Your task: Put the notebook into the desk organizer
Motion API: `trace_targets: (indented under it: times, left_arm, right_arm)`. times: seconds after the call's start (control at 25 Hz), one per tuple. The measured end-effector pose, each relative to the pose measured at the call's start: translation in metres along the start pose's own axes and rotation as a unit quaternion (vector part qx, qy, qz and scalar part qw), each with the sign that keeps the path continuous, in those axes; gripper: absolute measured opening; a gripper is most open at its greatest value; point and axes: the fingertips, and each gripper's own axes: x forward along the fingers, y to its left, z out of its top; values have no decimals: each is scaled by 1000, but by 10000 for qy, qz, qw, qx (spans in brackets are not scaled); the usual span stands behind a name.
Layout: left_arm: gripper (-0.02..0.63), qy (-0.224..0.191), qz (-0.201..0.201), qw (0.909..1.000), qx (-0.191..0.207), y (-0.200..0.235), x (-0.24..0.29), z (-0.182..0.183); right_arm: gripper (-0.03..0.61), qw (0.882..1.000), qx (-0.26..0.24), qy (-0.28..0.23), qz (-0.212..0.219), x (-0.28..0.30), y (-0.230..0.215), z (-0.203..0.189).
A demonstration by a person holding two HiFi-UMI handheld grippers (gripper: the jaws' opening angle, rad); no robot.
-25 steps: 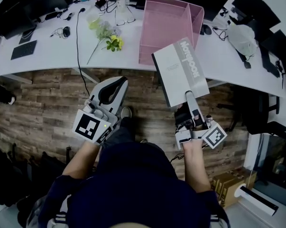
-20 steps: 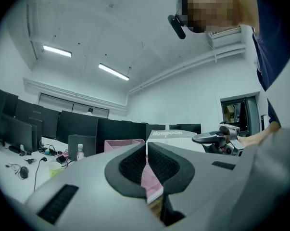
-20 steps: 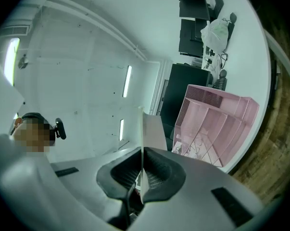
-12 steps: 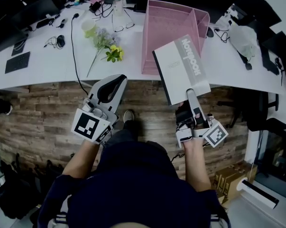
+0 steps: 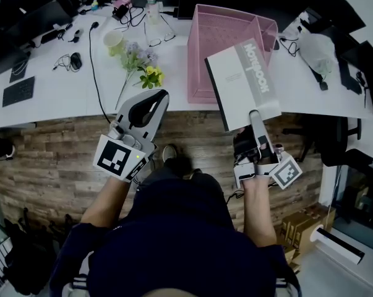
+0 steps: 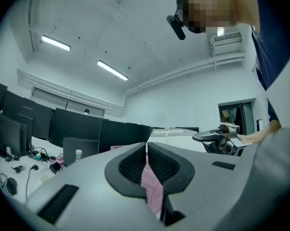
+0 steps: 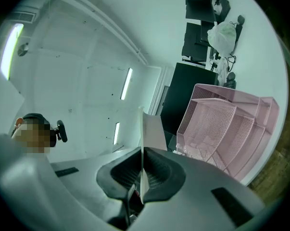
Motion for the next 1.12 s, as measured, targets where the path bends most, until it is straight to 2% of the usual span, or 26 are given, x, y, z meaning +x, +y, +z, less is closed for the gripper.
trace_targets:
  times: [0.44, 0.76, 1.12]
  left_arm:
    - [35, 48, -27, 10000, 37, 11, 16, 1]
    - [35, 199, 26, 9997, 137, 6, 36, -3]
    - [35, 454, 91, 9988, 169, 2, 51, -17]
  right_arm:
    - [11, 10000, 44, -60, 49, 19, -10, 8]
    - [11, 9995, 307, -28, 100, 26, -35, 14]
    - [11, 9982, 604, 26, -50, 29, -71, 13]
